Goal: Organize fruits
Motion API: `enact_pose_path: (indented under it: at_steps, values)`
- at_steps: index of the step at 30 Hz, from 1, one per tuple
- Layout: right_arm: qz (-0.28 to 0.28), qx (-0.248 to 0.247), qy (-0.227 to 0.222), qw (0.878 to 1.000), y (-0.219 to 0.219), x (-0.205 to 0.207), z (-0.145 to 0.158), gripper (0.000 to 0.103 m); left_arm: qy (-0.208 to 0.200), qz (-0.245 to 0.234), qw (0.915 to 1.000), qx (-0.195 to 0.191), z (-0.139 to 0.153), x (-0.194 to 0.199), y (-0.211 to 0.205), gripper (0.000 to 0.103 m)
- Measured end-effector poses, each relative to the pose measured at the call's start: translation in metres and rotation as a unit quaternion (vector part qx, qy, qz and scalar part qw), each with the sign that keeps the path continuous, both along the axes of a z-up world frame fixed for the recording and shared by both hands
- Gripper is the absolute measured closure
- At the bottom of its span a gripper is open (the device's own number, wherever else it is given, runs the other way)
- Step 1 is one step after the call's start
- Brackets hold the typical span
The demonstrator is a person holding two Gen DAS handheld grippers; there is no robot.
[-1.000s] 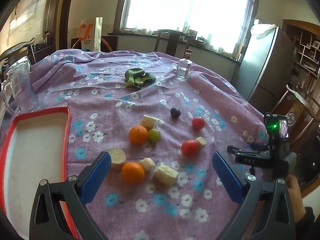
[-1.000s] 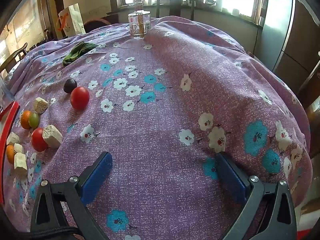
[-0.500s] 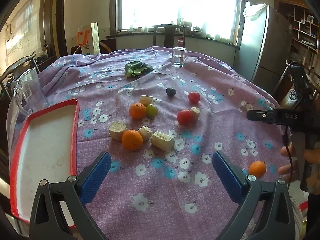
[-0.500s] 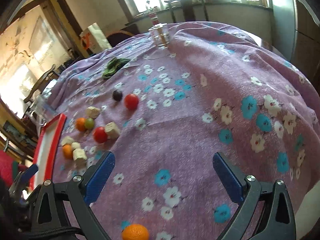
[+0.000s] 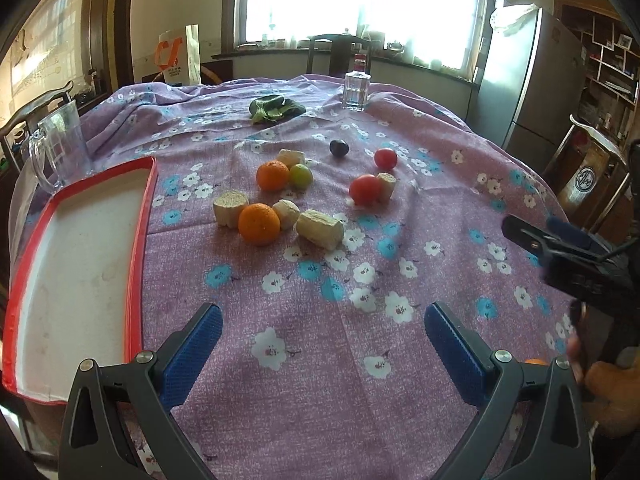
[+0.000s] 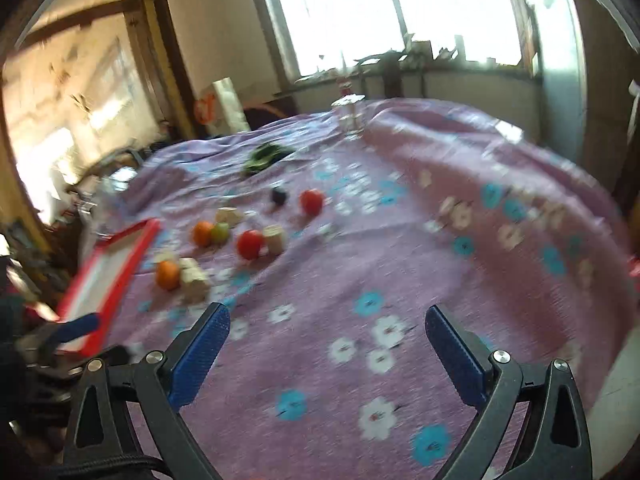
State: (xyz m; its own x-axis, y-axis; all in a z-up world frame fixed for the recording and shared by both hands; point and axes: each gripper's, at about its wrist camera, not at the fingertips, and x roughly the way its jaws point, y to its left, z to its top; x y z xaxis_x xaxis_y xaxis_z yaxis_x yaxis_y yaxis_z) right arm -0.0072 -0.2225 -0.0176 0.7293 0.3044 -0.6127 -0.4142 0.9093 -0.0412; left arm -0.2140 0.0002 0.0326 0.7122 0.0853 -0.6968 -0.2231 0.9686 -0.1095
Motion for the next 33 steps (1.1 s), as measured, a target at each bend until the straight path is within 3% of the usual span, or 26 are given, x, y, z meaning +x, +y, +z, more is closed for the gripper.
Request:
enact_pose_path:
  at_steps: [1,2,4,5,6,9,14,17,20,24,27,30,33]
  values:
    - [-0.035,-0.073,-0.041,0.996,0.017,-0.002,-0.005,0.004,-0.001,0.001,1.0000,0.001,0.001,0.000,-0.001,0.001]
    - [-0.053,-0.147,-0.055,0.986,0.036,-0.001,-0.014,0.004,-0.004,0.000,1.0000,0.001,0.002,-0.001,0.000,0.001]
    - [-0.067,-0.283,-0.099,0.952,0.071,-0.009,-0.035,0.004,-0.013,0.000,0.9999,0.001,0.005,-0.004,0.000,0.001]
    - [-0.081,-0.334,-0.149,0.927,0.082,-0.019,-0.041,0.006,-0.016,0.001,0.9999,0.001,0.006,-0.005,0.002,0.001]
    - [-0.094,-0.351,-0.185,0.913,0.087,-0.030,-0.038,0.001,-0.020,0.003,0.9998,0.001,0.006,-0.006,0.002,0.001]
    - [-0.073,-0.339,-0.174,0.922,0.091,-0.041,-0.028,0.001,-0.027,0.006,0.9996,0.000,0.005,-0.007,0.007,0.001]
    - [-0.062,-0.262,-0.090,0.959,0.096,0.013,0.009,0.002,-0.029,0.007,0.9995,-0.002,0.006,0.000,0.014,0.001]
    - [-0.080,-0.174,-0.050,0.980,0.106,0.062,0.047,0.003,-0.032,0.008,0.9994,-0.006,0.007,0.005,0.017,0.001]
    - [-0.048,-0.098,-0.012,0.994,0.111,0.086,0.072,0.004,-0.031,0.012,0.9994,-0.009,0.008,0.010,0.021,0.001]
    - [0.058,-0.042,0.008,0.997,0.113,0.078,0.076,0.002,-0.026,0.020,0.9995,-0.005,0.007,0.018,0.025,0.001]
    - [0.134,-0.007,0.074,0.988,0.109,0.071,0.063,0.002,-0.014,0.027,0.9995,-0.002,0.004,0.023,0.029,0.001]
    - [0.166,0.006,0.110,0.980,0.102,0.067,0.048,0.002,-0.007,0.033,0.9994,0.003,0.003,0.027,0.030,0.001]
    - [0.188,-0.015,0.110,0.976,0.100,0.057,0.042,0.004,-0.004,0.036,0.9993,0.005,0.004,0.030,0.031,0.001]
